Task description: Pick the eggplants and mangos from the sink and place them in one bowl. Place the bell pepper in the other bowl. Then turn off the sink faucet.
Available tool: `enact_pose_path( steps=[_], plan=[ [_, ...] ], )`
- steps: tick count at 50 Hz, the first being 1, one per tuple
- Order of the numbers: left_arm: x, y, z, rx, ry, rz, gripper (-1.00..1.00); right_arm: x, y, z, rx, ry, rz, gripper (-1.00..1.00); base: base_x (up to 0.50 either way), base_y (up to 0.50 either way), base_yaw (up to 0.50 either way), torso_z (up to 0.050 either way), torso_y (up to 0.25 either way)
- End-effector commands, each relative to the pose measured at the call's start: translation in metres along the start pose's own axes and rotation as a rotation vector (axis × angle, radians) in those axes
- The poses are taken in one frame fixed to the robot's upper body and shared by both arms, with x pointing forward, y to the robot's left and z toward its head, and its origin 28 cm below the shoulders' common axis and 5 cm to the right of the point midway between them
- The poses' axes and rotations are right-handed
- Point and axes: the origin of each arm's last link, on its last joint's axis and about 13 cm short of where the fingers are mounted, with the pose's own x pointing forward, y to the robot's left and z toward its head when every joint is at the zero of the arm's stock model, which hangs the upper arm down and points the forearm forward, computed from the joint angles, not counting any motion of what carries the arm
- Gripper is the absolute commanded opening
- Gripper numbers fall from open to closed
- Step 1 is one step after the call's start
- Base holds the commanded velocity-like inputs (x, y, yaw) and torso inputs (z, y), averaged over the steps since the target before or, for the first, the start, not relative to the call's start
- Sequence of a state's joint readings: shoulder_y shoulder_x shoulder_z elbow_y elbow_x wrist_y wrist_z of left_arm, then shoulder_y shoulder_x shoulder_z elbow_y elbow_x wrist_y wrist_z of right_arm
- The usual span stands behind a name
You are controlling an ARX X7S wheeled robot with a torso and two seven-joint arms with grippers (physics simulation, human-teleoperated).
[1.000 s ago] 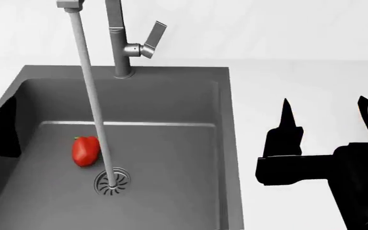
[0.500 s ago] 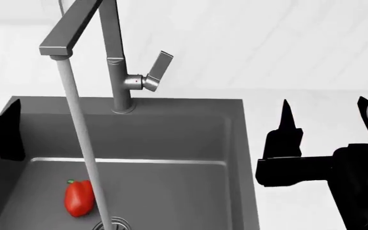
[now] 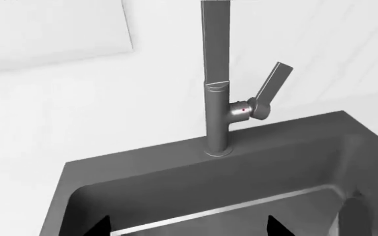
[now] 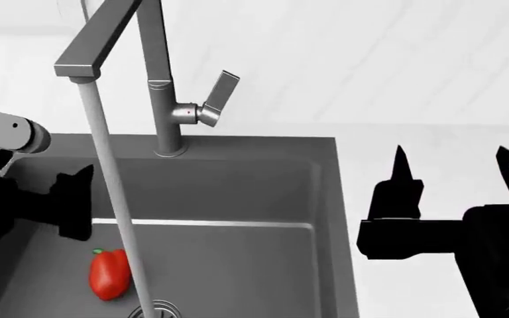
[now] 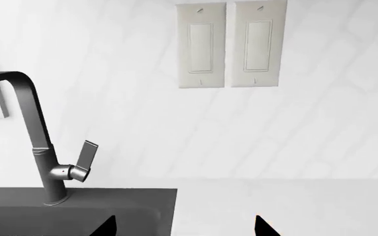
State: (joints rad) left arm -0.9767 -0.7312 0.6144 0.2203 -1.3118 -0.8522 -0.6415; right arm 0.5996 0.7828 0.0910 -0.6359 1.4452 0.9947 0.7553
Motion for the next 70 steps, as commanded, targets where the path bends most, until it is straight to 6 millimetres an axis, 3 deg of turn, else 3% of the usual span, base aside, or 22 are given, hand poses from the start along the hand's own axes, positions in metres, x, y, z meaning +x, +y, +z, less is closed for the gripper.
enact_pose_path(
  steps=[1, 5, 8, 19, 48, 70],
  plan=[
    [0.022, -0.023, 0.003, -0.013, 0.107, -0.089, 1.00, 0.001, -0.001, -0.003, 0.023, 0.009, -0.008, 1.00, 0.00, 0.00, 0.00, 0.000, 0.000],
    [0.036, -0.028, -0.004, -0.030, 0.172, -0.095, 1.00, 0.002, 0.000, -0.005, 0.028, 0.013, -0.010, 1.00, 0.00, 0.00, 0.00, 0.000, 0.000],
    [0.058, -0.029, -0.018, -0.046, 0.234, -0.079, 1.00, 0.003, 0.000, -0.005, 0.029, 0.017, -0.012, 1.00, 0.00, 0.00, 0.00, 0.000, 0.000],
    [0.091, -0.029, -0.032, -0.074, 0.300, -0.066, 1.00, 0.002, 0.001, -0.003, 0.027, 0.024, -0.014, 1.00, 0.00, 0.00, 0.00, 0.000, 0.000],
    [0.119, -0.022, -0.087, -0.069, 0.472, 0.005, 1.00, 0.003, 0.001, -0.008, 0.049, 0.040, -0.016, 1.00, 0.00, 0.00, 0.00, 0.000, 0.000],
    [0.123, -0.017, -0.088, -0.061, 0.365, 0.036, 1.00, 0.004, 0.000, -0.011, 0.057, 0.040, -0.017, 1.00, 0.00, 0.00, 0.00, 0.000, -0.010]
  ],
)
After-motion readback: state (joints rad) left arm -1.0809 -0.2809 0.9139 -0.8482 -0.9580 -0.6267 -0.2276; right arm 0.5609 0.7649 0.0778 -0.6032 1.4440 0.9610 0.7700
